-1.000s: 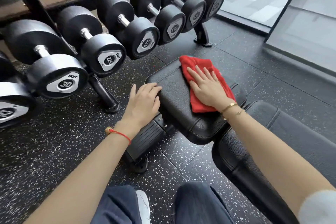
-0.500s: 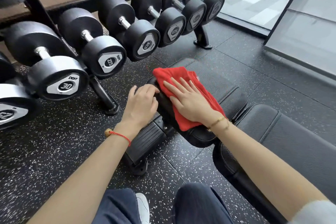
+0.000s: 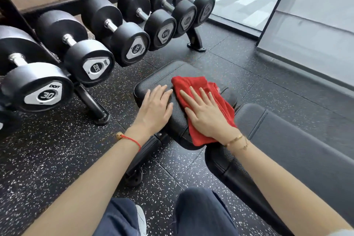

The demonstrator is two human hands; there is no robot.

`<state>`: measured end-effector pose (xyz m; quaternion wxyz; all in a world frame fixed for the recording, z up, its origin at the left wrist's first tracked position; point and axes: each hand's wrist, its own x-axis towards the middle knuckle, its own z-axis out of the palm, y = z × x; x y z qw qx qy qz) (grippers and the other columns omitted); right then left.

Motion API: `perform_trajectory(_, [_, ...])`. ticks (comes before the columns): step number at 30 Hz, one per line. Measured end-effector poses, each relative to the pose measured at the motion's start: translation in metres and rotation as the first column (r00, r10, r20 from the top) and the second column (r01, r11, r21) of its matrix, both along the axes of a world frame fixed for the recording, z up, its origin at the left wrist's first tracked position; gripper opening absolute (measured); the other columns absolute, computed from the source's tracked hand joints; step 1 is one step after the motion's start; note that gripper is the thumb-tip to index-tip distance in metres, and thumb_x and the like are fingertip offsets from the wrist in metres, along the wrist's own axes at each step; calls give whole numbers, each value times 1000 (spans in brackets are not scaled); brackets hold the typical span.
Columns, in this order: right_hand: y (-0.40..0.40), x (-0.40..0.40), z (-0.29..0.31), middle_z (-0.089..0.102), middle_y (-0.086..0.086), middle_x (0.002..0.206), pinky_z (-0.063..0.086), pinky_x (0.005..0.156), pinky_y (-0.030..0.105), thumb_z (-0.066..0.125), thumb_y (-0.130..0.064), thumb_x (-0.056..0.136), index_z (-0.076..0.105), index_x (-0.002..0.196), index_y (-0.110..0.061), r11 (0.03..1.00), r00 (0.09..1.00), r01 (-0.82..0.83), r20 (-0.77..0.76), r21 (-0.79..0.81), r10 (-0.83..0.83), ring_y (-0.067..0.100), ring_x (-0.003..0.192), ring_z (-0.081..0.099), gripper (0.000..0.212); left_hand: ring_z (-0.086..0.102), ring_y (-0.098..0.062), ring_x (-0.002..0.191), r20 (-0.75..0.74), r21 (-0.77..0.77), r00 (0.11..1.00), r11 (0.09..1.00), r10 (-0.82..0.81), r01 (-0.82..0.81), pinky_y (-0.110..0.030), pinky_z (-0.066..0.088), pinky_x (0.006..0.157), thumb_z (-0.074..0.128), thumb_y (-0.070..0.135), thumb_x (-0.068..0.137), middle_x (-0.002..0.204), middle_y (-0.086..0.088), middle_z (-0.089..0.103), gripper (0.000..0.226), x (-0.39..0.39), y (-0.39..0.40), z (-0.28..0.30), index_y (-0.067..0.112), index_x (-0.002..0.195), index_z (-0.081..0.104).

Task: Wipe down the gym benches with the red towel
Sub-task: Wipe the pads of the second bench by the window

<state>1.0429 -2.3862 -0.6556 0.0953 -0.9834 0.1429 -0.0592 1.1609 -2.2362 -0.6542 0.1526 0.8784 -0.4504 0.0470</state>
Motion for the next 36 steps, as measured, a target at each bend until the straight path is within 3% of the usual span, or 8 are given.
perform_trajectory(4, [-6, -22, -8, 10, -4, 163, -2, 122, 42, 28, -44, 102, 10, 153, -42, 993, 994, 107, 14, 43, -107, 27, 151, 2, 54, 20, -24, 148, -16, 34, 1000, 999, 0, 0, -43, 10, 122, 38, 32, 102, 158, -8, 28, 52, -6, -9, -4, 12, 150, 32])
perform_trajectory(8, [-40, 12, -1, 10, 0, 163, -3, 121, 47, 29, -43, 102, 14, 153, -38, 942, 943, 332, -14, 56, -332, 33, 150, 4, 54, 17, -24, 149, -18, 61, 1000, 998, 14, -13, -44, 8, 122, 36, 33, 102, 159, -8, 25, 53, -7, -11, -6, 14, 151, 29])
perform_trajectory(11, [-55, 30, 7, 9, 1, 164, -2, 121, 50, 29, -43, 101, 15, 153, -38, 910, 914, 404, -63, 94, -400, 36, 149, 3, 54, 15, -22, 149, -33, 54, 999, 999, 8, -6, -43, 7, 123, 36, 33, 103, 159, -7, 24, 53, -7, -9, -6, 14, 151, 28])
perform_trajectory(21, [-27, -37, -4, -3, -4, 164, -8, 118, 50, 25, -50, 101, 2, 151, -47, 973, 972, 225, -78, 46, -221, 34, 149, -7, 55, 20, -24, 148, -39, 39, 999, 999, 10, -8, -43, 10, 123, 40, 34, 101, 157, -7, 29, 52, -7, -10, -6, 15, 149, 33])
perform_trajectory(26, [-49, 1, 2, 4, -4, 164, -6, 119, 52, 26, -45, 102, 11, 152, -43, 961, 962, 272, -56, 50, -269, 32, 150, -1, 52, 22, -25, 146, -17, 52, 1000, 998, 18, -17, -42, 14, 121, 41, 36, 101, 156, -8, 31, 54, -6, -7, -3, 13, 149, 34])
perform_trajectory(32, [-47, 49, 9, 7, 0, 164, -4, 121, 47, 27, -41, 103, 13, 153, -39, 988, 988, 142, -63, 64, -138, 28, 151, 4, 53, 28, -26, 143, -3, 37, 997, 996, 79, -79, -39, 18, 120, 43, 33, 99, 152, -12, 36, 54, 4, 1, 2, 8, 147, 35])
perform_trajectory(36, [-18, 47, 10, 7, -2, 164, -3, 121, 46, 30, -41, 102, 12, 153, -39, 997, 998, 32, -62, 63, -28, 26, 151, 2, 54, 38, -26, 136, -4, -9, 996, 996, 87, -87, -37, 27, 115, 50, 28, 96, 143, -11, 46, 48, 6, 1, 2, 6, 138, 46])
